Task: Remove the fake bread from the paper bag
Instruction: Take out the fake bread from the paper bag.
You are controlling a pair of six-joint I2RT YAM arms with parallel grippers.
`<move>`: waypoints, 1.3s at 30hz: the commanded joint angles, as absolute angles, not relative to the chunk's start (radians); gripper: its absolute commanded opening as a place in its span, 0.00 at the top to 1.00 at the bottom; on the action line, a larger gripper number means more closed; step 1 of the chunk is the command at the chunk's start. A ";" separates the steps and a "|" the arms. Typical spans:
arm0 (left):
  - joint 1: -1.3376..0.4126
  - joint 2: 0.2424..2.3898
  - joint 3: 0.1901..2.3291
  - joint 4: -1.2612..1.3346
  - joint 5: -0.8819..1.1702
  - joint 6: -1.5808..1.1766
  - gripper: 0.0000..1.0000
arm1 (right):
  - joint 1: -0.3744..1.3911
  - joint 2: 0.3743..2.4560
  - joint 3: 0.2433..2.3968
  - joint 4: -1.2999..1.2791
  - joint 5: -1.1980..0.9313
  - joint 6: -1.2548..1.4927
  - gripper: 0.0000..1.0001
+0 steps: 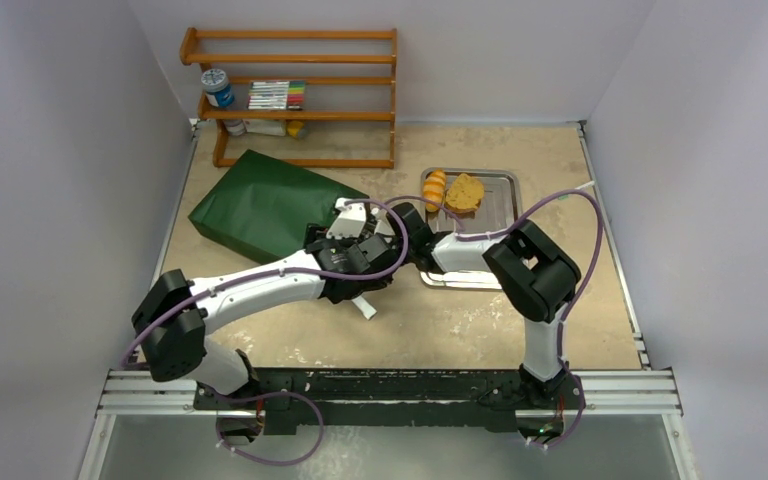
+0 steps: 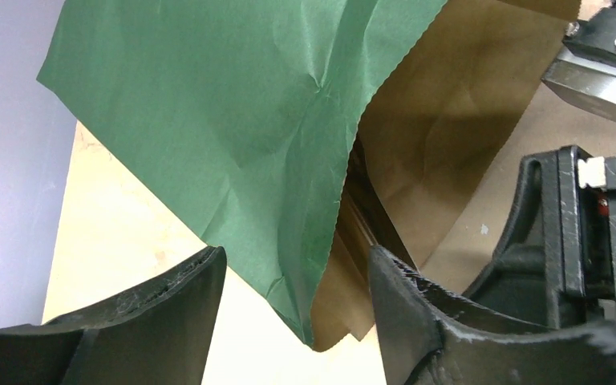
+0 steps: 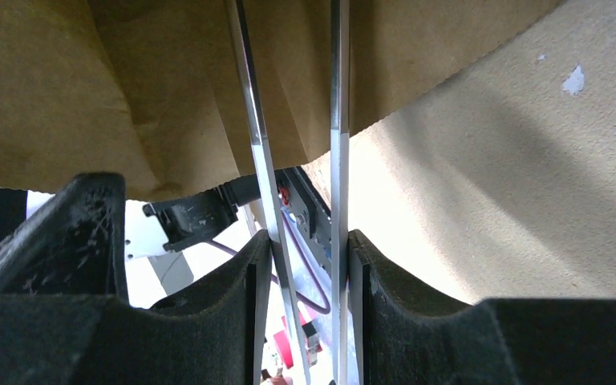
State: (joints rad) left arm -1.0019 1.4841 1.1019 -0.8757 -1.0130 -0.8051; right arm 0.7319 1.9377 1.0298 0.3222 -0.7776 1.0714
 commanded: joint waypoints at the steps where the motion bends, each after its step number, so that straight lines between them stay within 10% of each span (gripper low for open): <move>1: -0.986 1.504 1.088 -0.826 -1.082 -0.816 0.43 | 0.727 1.878 1.020 0.356 -0.805 1.074 0.61; 7: -0.976 1.503 1.067 -0.797 -1.091 -0.795 0.99 | 0.727 1.866 1.008 0.358 -0.814 1.072 0.62; 39: -0.962 1.186 0.854 -0.591 -0.909 -0.655 1.00 | 0.770 1.844 1.055 0.353 -0.850 1.146 0.62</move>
